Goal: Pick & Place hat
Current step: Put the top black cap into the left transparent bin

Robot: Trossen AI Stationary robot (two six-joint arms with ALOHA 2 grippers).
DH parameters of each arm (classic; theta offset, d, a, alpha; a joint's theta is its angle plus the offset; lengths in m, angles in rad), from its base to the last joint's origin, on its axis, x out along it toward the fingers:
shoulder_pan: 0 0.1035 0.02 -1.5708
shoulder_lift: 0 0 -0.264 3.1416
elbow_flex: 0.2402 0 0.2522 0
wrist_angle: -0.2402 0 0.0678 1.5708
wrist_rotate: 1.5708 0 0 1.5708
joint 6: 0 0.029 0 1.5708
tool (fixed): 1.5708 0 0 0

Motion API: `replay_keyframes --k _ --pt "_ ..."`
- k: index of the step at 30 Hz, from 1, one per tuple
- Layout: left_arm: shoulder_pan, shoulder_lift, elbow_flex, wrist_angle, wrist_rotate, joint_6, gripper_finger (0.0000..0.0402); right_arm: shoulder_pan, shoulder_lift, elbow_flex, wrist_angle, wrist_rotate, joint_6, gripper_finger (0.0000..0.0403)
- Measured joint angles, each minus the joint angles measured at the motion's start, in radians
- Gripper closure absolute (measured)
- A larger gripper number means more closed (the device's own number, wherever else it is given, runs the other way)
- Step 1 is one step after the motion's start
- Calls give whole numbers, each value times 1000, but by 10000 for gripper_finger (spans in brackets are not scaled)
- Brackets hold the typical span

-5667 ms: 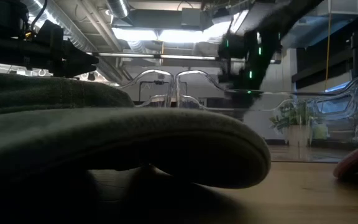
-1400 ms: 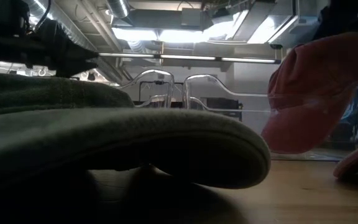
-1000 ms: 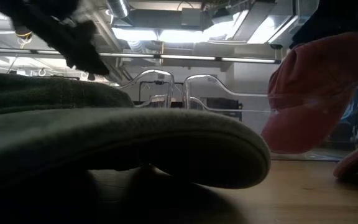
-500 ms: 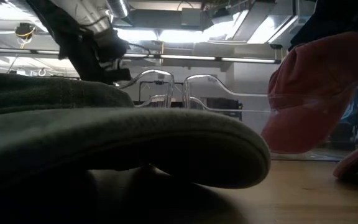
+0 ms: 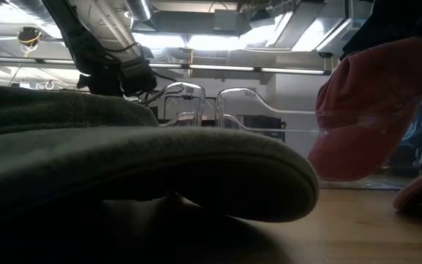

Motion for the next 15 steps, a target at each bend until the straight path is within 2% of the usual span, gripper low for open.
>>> replay_keyframes --k 3,6,15 --pt "0 13 2 8 9 7 207 0 0 0 0 0 0 201" --pt "0 14 2 7 7 7 233 0 0 0 0 1 -4 201" --pt "0 13 -1 -10 -73 27 367 0 10 0 0 4 14 201"
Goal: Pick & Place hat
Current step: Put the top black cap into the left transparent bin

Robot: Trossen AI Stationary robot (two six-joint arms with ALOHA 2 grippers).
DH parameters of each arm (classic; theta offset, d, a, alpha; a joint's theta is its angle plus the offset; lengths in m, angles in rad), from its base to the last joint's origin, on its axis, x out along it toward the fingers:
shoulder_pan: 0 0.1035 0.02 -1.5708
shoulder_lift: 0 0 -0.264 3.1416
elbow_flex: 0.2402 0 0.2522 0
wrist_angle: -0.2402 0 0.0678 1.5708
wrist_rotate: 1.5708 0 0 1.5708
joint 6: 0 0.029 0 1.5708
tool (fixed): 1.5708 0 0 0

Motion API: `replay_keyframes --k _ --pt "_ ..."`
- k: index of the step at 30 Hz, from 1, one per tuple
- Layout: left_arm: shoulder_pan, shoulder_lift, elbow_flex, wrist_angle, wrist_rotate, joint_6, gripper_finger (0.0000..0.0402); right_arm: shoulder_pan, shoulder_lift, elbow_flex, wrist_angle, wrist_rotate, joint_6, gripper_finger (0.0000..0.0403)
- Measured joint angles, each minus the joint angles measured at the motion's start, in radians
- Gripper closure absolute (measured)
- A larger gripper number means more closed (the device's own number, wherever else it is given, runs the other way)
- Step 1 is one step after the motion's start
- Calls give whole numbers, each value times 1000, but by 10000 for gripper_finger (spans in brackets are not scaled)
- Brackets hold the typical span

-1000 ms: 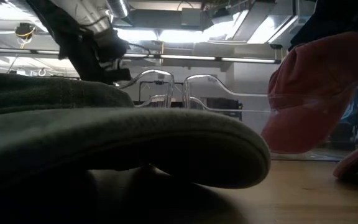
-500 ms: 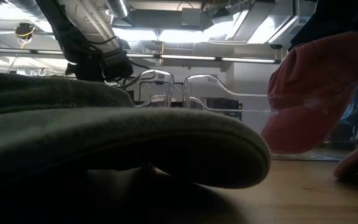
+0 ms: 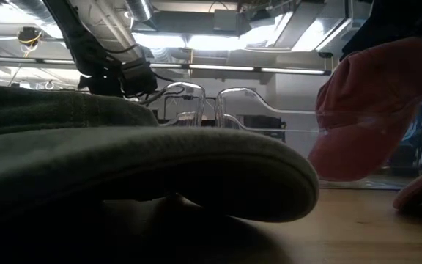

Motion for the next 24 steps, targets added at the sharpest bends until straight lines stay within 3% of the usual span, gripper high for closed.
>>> replay_keyframes --k 2,6,11,24 --pt "-4 -9 1 -16 -24 20 386 0 13 0 0 0 -7 201" --pt "-22 -53 68 -199 -90 17 384 0 41 0 0 -1 -9 201" --pt "-50 -115 233 -456 -184 16 388 0 76 0 0 -1 -9 201" --pt "-189 -154 748 -1039 -189 -70 389 -2 179 0 15 33 -35 201"
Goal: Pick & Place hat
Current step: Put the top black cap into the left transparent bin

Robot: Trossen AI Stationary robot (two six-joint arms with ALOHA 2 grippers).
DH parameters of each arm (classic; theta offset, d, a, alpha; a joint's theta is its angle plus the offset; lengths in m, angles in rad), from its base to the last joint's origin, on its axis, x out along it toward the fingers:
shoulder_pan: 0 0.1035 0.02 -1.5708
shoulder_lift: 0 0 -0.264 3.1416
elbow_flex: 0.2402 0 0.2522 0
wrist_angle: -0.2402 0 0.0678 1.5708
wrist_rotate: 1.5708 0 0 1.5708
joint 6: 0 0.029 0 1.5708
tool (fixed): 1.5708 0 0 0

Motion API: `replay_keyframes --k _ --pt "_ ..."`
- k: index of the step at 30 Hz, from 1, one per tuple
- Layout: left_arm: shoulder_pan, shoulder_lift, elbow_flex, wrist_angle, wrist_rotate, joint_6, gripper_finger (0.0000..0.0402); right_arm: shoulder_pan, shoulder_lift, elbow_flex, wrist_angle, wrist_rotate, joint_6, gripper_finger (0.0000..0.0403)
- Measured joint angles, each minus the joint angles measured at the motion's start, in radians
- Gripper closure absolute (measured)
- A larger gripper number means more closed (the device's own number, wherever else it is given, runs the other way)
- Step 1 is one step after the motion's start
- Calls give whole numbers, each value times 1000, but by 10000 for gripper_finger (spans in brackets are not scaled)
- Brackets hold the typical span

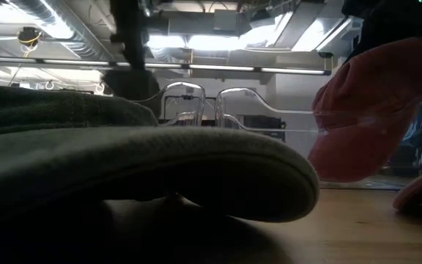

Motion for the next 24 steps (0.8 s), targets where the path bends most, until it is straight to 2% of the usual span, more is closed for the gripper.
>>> replay_keyframes --k 4,10,16,20,24 --pt "-62 0 157 -177 40 -101 389 0 1 0 12 0 -1 201" --pt "-155 -1 321 -350 179 -367 389 0 1 0 11 0 -1 201" --pt "-315 -2 346 -390 259 -489 389 0 1 0 12 0 -30 201" --pt "-426 -1 346 -399 254 -625 389 0 1 0 12 -7 -26 201" --pt "-523 -1 340 -418 188 -744 389 0 1 0 12 -27 -24 201"
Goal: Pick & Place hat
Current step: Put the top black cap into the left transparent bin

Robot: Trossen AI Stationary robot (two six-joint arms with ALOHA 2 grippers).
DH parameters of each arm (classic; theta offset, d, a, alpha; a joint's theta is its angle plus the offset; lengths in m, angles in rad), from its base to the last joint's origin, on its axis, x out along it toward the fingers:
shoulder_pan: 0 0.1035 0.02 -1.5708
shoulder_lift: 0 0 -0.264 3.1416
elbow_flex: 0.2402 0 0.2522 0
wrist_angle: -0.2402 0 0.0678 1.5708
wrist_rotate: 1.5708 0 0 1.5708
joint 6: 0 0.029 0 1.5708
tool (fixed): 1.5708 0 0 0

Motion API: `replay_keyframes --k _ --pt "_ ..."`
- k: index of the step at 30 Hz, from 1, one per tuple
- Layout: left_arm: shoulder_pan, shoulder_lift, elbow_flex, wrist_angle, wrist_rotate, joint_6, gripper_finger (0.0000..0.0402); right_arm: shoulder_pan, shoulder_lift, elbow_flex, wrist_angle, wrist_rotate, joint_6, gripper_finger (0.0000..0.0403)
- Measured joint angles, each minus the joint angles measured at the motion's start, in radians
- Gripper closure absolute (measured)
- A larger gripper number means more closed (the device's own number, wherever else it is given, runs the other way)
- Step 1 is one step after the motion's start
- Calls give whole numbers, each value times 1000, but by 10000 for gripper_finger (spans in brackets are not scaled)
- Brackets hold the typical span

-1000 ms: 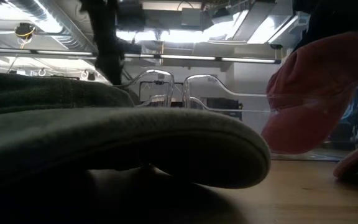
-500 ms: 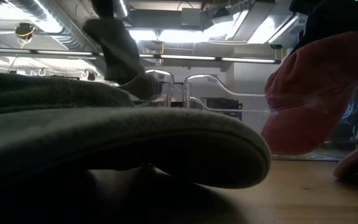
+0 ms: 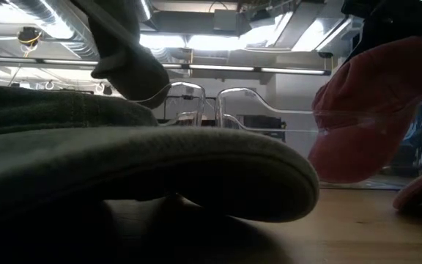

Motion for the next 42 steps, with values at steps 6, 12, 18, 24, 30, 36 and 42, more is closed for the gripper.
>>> replay_keyframes --k 6,12,18,24,30,36,42 --pt "-89 1 -97 -15 -59 -137 389 0 0 0 3 -1 1 201" --pt "-147 1 -235 -15 -53 -242 389 0 0 0 13 -18 1 201" --pt "-172 1 -327 -14 -39 -282 387 0 0 0 26 -19 -1 201" --pt "-173 1 -372 -14 -47 -288 360 0 0 0 26 -19 -5 201" --pt "-173 1 -375 -14 -48 -246 339 0 0 0 26 -19 -6 201" --pt "-172 1 -375 -14 -60 -203 314 0 0 0 26 -19 -26 201" --pt "-172 1 -375 -14 -107 -179 284 0 0 0 26 -19 -32 201"
